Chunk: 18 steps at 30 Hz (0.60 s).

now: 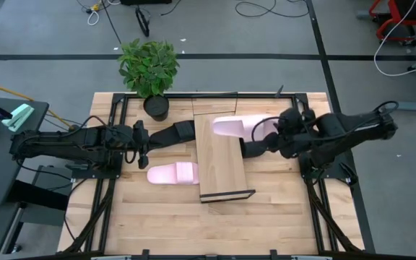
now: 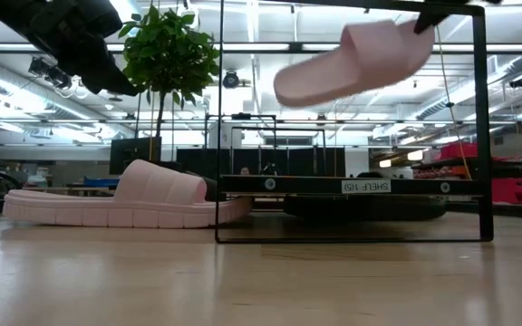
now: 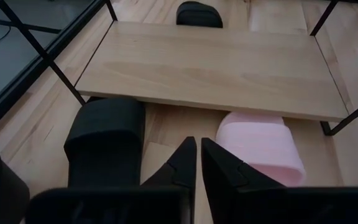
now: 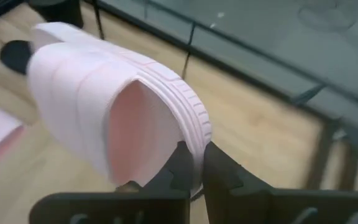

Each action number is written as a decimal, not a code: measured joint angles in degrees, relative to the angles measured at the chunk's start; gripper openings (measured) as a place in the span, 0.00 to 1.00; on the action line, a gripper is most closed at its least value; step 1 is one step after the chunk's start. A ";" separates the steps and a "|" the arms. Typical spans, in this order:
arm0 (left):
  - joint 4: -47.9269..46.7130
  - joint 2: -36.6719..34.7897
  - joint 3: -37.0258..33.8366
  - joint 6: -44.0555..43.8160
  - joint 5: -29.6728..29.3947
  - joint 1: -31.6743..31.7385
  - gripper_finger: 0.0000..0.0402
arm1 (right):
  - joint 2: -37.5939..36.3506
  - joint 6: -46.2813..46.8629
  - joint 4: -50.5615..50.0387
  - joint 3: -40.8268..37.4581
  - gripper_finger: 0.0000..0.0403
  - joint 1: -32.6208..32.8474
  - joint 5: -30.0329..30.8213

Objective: Pick and place slides into the shelf
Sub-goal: Put the right pink slide on the shelf

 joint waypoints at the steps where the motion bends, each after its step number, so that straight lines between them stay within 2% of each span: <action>1: -0.37 -0.02 0.00 0.00 0.00 0.00 0.08 | -1.06 0.79 2.58 -2.22 0.05 0.42 -0.76; 9: -0.23 -0.02 0.00 0.07 0.00 0.00 0.06 | -9.46 2.46 23.91 -17.50 0.05 0.66 -12.18; 13: -0.23 0.00 0.00 0.09 0.00 -0.02 0.05 | -12.49 3.50 27.67 -22.82 0.05 -0.75 -19.17; 18: -0.21 -0.02 0.00 0.11 0.00 0.00 0.05 | -14.01 3.44 32.35 -28.22 0.05 -2.88 -25.12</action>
